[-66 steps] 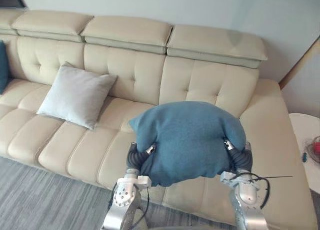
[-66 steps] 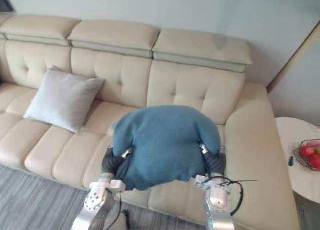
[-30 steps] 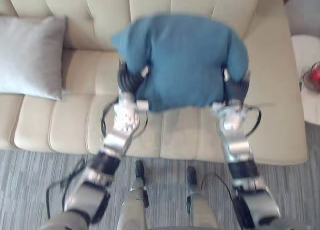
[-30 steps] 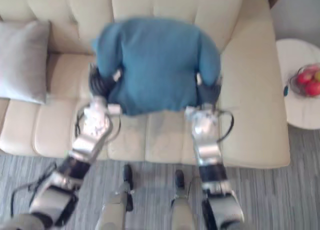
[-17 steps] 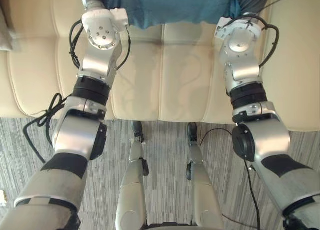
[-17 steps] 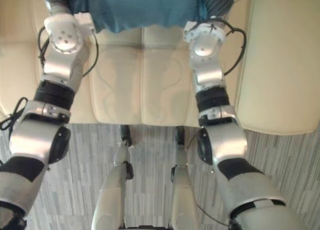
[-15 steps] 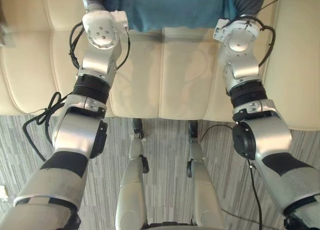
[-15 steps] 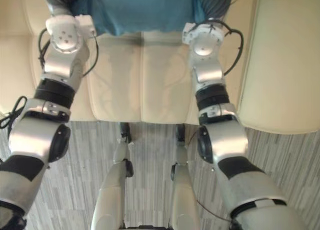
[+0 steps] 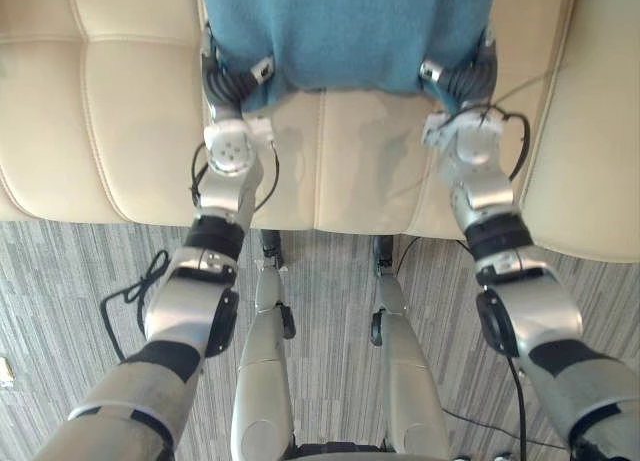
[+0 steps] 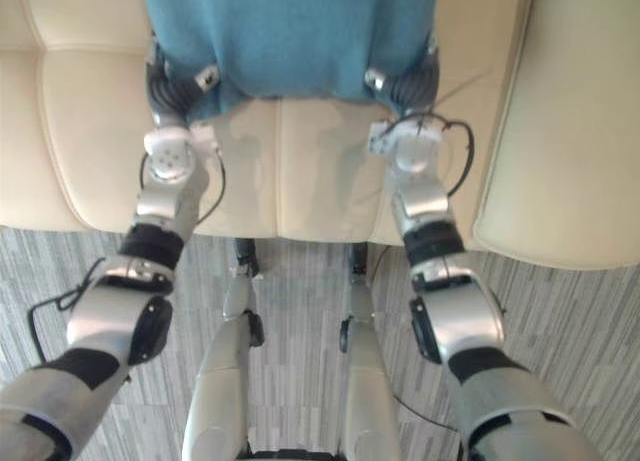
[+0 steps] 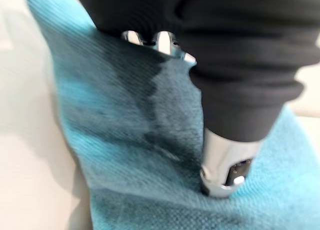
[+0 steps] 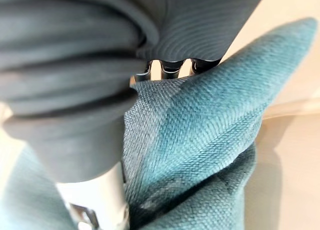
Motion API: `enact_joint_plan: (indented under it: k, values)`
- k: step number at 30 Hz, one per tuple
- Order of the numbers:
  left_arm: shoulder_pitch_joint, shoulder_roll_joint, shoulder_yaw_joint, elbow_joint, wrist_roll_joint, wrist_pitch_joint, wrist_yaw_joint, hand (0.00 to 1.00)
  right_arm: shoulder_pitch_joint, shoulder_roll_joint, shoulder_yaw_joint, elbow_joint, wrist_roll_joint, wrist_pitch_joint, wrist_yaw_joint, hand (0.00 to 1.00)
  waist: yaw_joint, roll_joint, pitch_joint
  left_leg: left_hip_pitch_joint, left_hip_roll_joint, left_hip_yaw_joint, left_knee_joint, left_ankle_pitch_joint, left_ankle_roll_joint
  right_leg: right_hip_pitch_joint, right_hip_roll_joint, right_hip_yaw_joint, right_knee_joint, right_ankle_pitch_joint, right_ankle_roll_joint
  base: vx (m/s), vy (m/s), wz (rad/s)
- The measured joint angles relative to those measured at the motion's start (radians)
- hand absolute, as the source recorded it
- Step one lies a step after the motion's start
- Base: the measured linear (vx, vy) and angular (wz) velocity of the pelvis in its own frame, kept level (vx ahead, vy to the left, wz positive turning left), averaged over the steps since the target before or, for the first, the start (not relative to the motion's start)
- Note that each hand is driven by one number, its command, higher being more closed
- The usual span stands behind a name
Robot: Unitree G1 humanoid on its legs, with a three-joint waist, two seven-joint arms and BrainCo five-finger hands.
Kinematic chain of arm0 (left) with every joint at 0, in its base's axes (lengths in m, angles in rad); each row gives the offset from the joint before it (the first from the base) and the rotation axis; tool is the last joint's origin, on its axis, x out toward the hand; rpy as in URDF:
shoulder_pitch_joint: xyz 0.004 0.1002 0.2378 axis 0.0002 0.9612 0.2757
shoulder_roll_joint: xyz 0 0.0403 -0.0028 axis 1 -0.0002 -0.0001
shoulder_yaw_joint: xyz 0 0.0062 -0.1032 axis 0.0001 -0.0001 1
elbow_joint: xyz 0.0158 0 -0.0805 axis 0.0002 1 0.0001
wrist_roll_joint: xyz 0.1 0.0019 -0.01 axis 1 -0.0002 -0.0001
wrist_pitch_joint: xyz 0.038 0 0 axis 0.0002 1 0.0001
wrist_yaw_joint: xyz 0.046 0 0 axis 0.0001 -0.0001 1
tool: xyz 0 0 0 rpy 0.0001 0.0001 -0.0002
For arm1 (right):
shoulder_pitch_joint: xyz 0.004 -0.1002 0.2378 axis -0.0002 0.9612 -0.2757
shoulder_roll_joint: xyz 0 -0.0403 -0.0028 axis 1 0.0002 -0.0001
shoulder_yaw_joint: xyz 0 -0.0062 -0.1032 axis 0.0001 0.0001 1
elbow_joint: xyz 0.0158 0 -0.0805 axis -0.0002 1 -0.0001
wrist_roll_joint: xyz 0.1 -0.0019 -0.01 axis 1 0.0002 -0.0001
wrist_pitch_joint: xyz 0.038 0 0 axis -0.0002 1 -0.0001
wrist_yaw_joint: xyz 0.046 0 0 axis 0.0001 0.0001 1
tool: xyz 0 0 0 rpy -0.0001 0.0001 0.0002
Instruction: Pick up cushions and gather them together orderly.
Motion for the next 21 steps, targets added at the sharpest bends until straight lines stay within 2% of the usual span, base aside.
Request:
enact_joint_plan:
  k: [4, 8, 12, 14, 18, 21]
  values:
    - [0.199, -0.015, 0.003, -0.161, -0.001, -0.004, -0.02, 0.0, 0.251, 0.045, -0.081, -0.205, 0.008, -0.028, 0.016, 0.0, 0.019, 0.0, -0.005, 0.08, -0.002, -0.006, 0.0, -0.024, -0.022, 0.061, -0.002, -0.01, 0.06, -0.046, -0.001, -0.03, 0.002, 0.13]
    - [0.415, -0.056, 0.013, -0.251, -0.01, -0.009, -0.052, 0.0, 0.468, 0.097, -0.141, -0.3, 0.008, -0.046, 0.042, 0.0, 0.021, 0.001, -0.034, 0.141, -0.003, -0.027, 0.0, -0.036, -0.027, 0.119, -0.003, -0.032, 0.095, -0.085, -0.005, 0.02, -0.033, 0.19]
    - [0.648, -0.117, 0.032, -0.26, -0.035, -0.005, -0.11, 0.0, 0.681, 0.152, -0.166, -0.301, 0.017, -0.047, 0.091, 0.0, 0.023, 0.002, -0.092, 0.24, -0.01, -0.028, 0.002, -0.05, -0.021, 0.201, -0.014, -0.048, 0.143, -0.143, -0.01, 0.09, -0.059, 0.15]
    - [0.779, -0.157, 0.04, -0.26, -0.034, -0.001, -0.139, 0.0, 0.815, 0.181, -0.166, -0.29, 0.016, -0.047, 0.128, 0.0, 0.024, 0.007, -0.151, 0.305, -0.015, -0.028, 0.023, -0.086, -0.017, 0.272, -0.02, -0.052, 0.156, -0.18, -0.014, 0.12, -0.052, 0.1]
    - [0.909, -0.2, 0.056, -0.23, -0.03, 0.006, -0.178, 0.0, 0.934, 0.201, -0.166, -0.233, 0.015, -0.043, 0.17, 0.0, 0.021, 0.019, -0.235, 0.371, -0.016, -0.028, 0.056, -0.133, -0.024, 0.351, -0.026, -0.062, 0.159, -0.212, -0.017, 0.14, -0.04, 0.05]
    - [0.941, -0.22, 0.087, -0.1, 0.001, 0.028, -0.22, 0.0, 0.958, 0.202, -0.171, -0.085, 0.002, -0.022, 0.209, 0.0, 0.016, 0.034, -0.29, 0.433, -0.014, -0.028, 0.051, -0.145, -0.022, 0.433, -0.026, -0.076, 0.125, -0.213, -0.017, 0.08, -0.011, 0.06]
